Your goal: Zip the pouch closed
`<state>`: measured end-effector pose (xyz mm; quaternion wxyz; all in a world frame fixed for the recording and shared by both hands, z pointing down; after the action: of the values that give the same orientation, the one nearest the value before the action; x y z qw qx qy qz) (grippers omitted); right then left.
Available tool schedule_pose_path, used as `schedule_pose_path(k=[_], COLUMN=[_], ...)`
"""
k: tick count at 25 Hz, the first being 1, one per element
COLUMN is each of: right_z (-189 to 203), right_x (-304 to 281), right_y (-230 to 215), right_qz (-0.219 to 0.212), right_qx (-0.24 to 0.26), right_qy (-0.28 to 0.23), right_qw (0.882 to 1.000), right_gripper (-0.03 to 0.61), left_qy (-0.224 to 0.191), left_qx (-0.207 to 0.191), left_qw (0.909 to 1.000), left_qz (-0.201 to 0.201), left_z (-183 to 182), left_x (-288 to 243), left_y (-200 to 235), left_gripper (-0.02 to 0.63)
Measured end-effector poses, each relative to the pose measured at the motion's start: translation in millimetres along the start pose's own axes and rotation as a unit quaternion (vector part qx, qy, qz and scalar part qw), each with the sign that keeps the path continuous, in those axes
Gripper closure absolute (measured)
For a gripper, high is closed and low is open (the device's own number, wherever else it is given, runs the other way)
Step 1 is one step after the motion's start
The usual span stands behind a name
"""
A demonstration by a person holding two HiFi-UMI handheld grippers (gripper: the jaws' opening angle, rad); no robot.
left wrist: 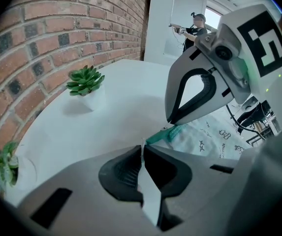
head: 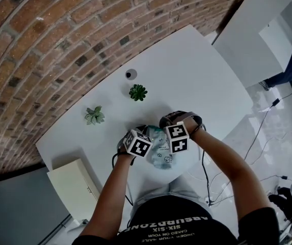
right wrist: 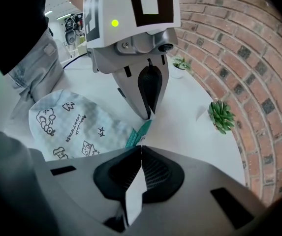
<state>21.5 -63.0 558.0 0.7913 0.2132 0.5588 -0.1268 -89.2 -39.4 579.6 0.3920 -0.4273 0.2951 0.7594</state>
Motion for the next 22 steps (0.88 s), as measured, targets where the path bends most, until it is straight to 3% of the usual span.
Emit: schedule_pose_path(k=[22], right_z=[12.2], right_x=[3.3], right_y=[4.7], right_qz=[-0.022], right_qx=[-0.028], right_qy=[0.016], right_qw=[0.999], right_gripper=[0.577], left_qy=[-0.009], left_qx=[0.005], left_qw=[0.9999], left_qz=[-0.005], left_z=[2.5], left_x=[-0.1], left_y=[-0.1], left_gripper=[0.591])
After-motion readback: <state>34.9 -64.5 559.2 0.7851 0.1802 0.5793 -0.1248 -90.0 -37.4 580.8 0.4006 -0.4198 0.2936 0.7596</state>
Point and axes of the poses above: the fingertips, and each gripper's own axes: x backward along the fingers, y to its left, z out of its underside, the point moved 10 cm from there along x, backward along the fingers, and after that the axes turned 4 degrees about x, right-handed, at the moved point
